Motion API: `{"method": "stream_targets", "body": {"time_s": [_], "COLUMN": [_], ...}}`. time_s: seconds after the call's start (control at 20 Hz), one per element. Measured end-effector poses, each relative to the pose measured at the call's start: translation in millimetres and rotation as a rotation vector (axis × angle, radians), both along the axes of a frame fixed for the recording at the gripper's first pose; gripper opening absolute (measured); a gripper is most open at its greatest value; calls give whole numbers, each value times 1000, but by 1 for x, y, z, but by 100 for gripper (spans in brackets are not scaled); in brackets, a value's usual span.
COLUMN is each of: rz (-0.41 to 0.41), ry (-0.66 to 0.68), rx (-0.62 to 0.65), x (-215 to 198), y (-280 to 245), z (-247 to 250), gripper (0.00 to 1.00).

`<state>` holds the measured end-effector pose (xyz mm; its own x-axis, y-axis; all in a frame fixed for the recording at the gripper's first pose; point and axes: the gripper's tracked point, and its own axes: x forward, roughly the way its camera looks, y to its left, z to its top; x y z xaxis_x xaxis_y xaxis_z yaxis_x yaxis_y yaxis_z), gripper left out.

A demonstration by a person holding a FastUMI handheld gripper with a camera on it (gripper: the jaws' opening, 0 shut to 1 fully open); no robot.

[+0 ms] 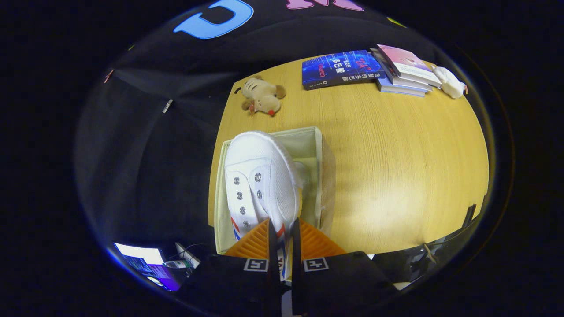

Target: Open the storage box then place both shoes into the box .Put the left shoe in first, then the right shoe, with the right side of both shoes facing outward in a uniform manner.

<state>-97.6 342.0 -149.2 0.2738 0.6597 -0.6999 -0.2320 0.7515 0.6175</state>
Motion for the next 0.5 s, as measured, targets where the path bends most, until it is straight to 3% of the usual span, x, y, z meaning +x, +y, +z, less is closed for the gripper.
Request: {"method": "stream_targets", "body": {"time_s": [0.1,0.2,0.45,0.5], "rz": [9,0,-25,-29], "ry": [3,26,-26,-26], "rx": [-26,40,35,37], "x": [0,-1,14,15], "y": [-1,6,-10,-12], "z": [-11,-4,-2,-2], "gripper": [16,25,100,99]}}
